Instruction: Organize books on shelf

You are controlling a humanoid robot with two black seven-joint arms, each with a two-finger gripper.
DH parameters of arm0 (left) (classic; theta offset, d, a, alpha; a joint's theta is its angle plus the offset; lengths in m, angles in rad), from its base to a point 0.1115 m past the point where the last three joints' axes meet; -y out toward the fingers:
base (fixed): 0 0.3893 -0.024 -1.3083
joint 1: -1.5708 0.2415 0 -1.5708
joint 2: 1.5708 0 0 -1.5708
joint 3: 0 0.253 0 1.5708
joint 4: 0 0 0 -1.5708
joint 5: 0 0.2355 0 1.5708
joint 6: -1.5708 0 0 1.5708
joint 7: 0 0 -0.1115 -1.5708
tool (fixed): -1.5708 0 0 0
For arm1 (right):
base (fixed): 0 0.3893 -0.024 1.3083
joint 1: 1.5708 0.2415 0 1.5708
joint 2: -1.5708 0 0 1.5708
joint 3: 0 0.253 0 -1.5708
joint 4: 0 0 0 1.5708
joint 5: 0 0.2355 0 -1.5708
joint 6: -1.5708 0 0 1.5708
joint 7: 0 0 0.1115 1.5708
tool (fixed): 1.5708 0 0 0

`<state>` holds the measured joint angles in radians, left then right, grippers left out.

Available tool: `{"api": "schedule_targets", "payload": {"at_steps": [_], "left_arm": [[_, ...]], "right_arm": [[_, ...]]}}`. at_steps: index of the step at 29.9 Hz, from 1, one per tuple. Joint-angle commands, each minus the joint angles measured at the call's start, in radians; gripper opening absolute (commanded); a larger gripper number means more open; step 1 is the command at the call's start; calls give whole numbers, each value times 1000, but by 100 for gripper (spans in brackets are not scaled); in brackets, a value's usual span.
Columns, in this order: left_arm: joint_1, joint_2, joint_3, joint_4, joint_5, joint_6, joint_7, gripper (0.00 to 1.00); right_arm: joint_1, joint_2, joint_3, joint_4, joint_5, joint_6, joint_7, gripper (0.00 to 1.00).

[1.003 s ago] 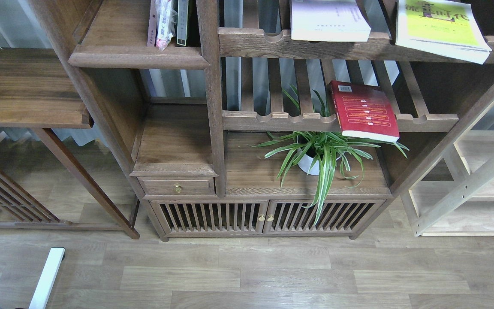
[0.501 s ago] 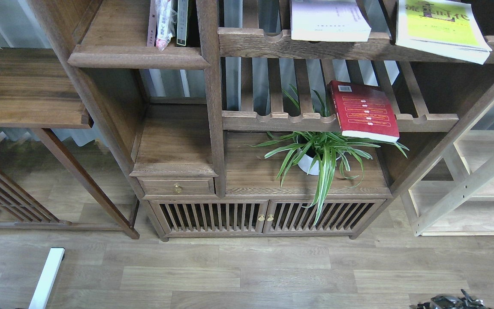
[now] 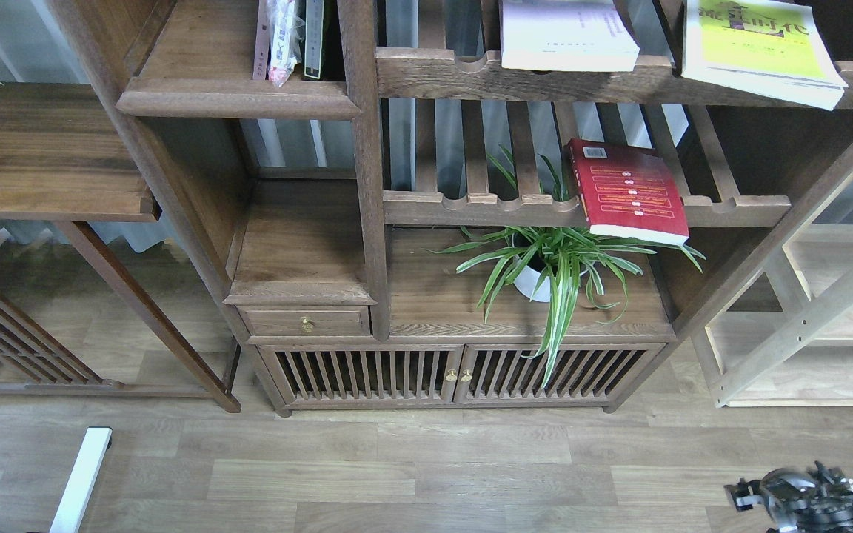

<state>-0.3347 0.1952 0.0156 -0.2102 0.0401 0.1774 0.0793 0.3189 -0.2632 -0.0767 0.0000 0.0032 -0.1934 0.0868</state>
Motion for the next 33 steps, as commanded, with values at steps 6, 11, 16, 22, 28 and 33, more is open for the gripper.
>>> {"api": "schedule_targets", "payload": {"at_steps": [6,11,16,22,28,33], "left_arm": [[-27,90,0,-11,3,-111,-197,100],[-49,165,-69,-12,-8,-271,-259,100],[-56,223,-229,-12,-8,-459,-271,100],[-73,305,-293,-12,-9,-613,-331,100],[-101,386,-390,-15,-13,-666,-342,100],[-101,450,-413,-116,-13,-666,-365,100]], "right_arm": [[48,-108,-2,-150,-46,163,140,100],[74,-162,-2,-150,-48,251,223,100],[111,-217,9,-150,-48,340,241,100],[138,-251,9,-150,-48,414,306,100],[158,-297,11,-150,-48,505,382,100],[187,-307,11,-143,-48,578,402,100]]}}
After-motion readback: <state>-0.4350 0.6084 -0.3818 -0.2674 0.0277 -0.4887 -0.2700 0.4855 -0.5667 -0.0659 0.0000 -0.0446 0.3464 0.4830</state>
